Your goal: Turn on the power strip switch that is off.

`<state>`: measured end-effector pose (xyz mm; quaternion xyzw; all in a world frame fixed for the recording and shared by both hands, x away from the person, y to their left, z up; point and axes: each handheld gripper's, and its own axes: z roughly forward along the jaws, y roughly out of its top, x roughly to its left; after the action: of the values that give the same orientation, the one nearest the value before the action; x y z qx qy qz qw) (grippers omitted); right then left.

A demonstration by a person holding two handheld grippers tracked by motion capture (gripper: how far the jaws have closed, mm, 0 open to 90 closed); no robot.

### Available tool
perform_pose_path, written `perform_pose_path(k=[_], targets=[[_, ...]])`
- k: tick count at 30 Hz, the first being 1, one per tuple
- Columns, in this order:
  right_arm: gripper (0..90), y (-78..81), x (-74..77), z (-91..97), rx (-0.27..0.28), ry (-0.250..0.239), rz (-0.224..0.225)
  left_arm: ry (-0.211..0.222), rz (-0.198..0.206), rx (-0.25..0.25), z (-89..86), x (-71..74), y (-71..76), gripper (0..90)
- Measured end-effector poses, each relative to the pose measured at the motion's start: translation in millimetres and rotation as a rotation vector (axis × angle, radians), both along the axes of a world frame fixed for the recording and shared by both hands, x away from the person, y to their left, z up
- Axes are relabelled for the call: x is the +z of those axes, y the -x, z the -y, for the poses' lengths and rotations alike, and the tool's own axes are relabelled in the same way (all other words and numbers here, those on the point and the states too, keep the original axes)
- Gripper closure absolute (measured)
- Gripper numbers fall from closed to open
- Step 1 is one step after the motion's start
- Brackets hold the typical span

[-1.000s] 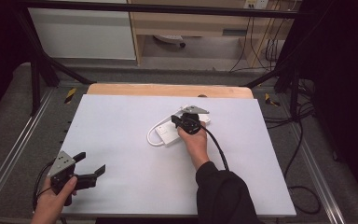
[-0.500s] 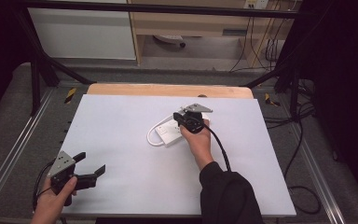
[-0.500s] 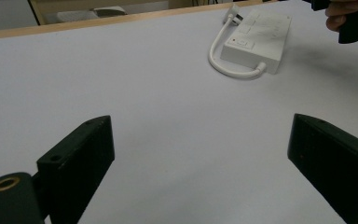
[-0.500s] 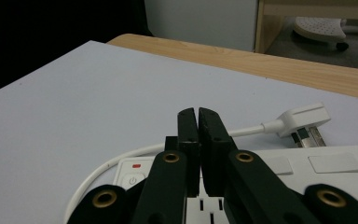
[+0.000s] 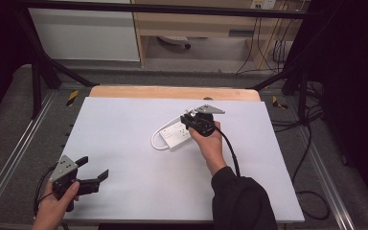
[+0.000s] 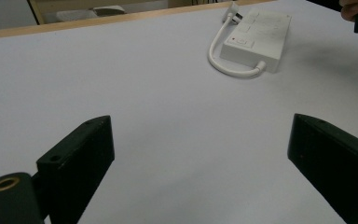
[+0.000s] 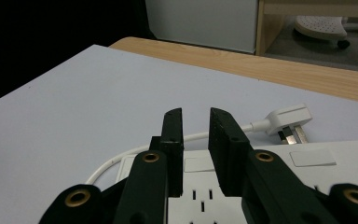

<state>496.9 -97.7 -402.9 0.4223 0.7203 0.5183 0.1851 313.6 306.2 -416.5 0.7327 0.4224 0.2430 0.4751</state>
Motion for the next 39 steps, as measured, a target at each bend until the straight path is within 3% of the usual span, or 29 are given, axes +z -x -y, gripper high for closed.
perform_pose_path(k=[5, 22, 39], targets=[[74.1, 1.3, 1.9, 4.4, 0.001, 0.0, 0.001, -0.001, -0.001, 0.001, -0.1, -0.1, 0.1, 7.2], [55.0, 6.1, 13.0, 21.7, 0.005, -0.03, -0.022, -0.003, -0.005, -0.001, -0.2, -0.5, 0.1, 7.2], [25.5, 17.3, 28.2, 39.6, -0.013, 0.036, -0.037, -0.005, -0.005, 0.006, -0.8, -0.9, 0.4, 7.2]])
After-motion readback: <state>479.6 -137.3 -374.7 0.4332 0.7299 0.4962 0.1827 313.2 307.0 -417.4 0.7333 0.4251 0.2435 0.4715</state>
